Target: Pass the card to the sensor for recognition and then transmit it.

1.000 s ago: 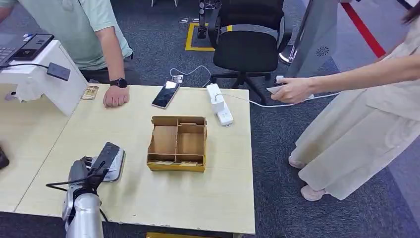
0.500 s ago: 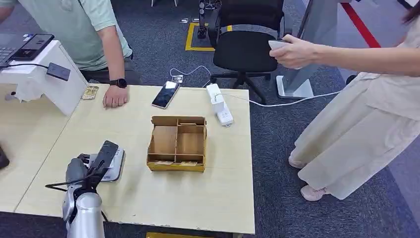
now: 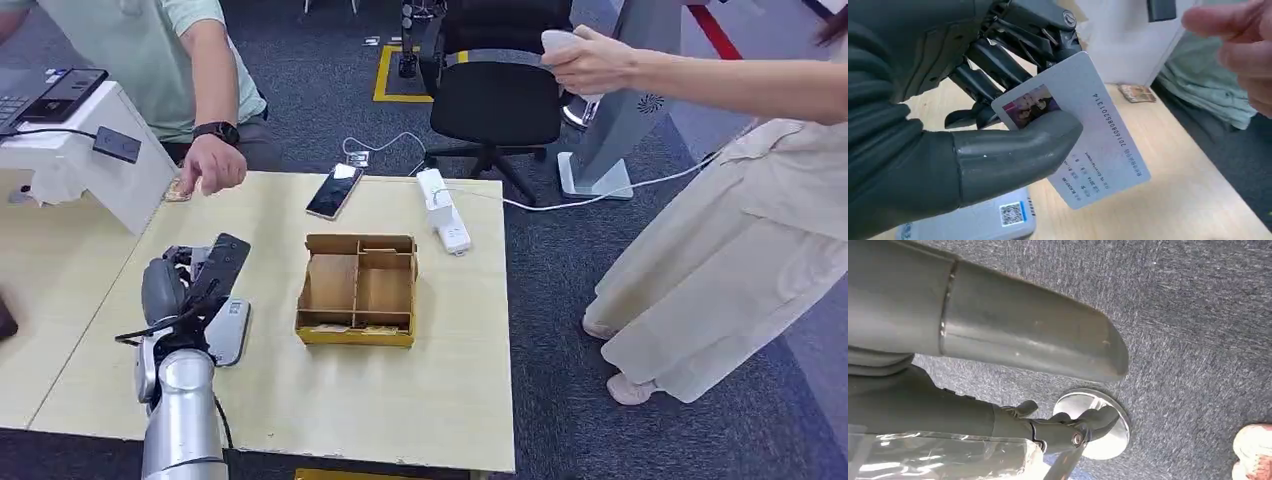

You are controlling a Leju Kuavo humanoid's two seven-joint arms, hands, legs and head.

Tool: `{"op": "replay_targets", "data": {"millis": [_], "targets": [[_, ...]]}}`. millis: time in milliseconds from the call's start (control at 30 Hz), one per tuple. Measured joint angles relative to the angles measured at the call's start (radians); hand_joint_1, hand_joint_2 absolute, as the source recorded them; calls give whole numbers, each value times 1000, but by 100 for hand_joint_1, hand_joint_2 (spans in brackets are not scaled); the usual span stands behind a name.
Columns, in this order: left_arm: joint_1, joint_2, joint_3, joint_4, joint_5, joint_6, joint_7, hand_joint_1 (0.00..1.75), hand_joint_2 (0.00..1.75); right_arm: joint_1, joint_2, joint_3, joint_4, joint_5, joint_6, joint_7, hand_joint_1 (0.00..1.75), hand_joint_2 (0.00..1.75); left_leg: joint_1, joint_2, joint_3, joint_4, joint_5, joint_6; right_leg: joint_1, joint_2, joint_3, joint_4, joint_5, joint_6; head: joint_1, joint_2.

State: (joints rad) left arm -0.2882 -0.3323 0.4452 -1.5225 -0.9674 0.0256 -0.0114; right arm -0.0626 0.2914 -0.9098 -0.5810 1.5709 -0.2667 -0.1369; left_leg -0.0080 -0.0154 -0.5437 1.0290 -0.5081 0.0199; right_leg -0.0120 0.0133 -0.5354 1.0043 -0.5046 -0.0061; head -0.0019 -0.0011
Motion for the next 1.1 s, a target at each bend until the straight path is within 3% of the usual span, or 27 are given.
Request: {"op": "replay_targets", "data": {"millis": [267,500,633,1100], "targets": [[-9,0,-34,-7,-84,61,25,175,175,0,0,11,3,0,0,8,0,0,0,0,0,0,0,0,0,0,0,0,0,0,0,0],[-10,0,-35,-7,-91,66,27,175,175,0,0,11,3,0,0,8,0,0,0,0,0,0,0,0,0,0,0,0,0,0,0,0],[-43,0,-39,-7,-186,139,43,175,175,0,0,21,9,0,0,19,0,0,0,0,0,0,0,0,0,0,0,0,0,0,0,0],[-49,0,-39,-7,-185,187,20,175,175,2,2,24,13,0,0,26,0,0,0,0,0,0,0,0,0,0,0,0,0,0,0,0]]}}
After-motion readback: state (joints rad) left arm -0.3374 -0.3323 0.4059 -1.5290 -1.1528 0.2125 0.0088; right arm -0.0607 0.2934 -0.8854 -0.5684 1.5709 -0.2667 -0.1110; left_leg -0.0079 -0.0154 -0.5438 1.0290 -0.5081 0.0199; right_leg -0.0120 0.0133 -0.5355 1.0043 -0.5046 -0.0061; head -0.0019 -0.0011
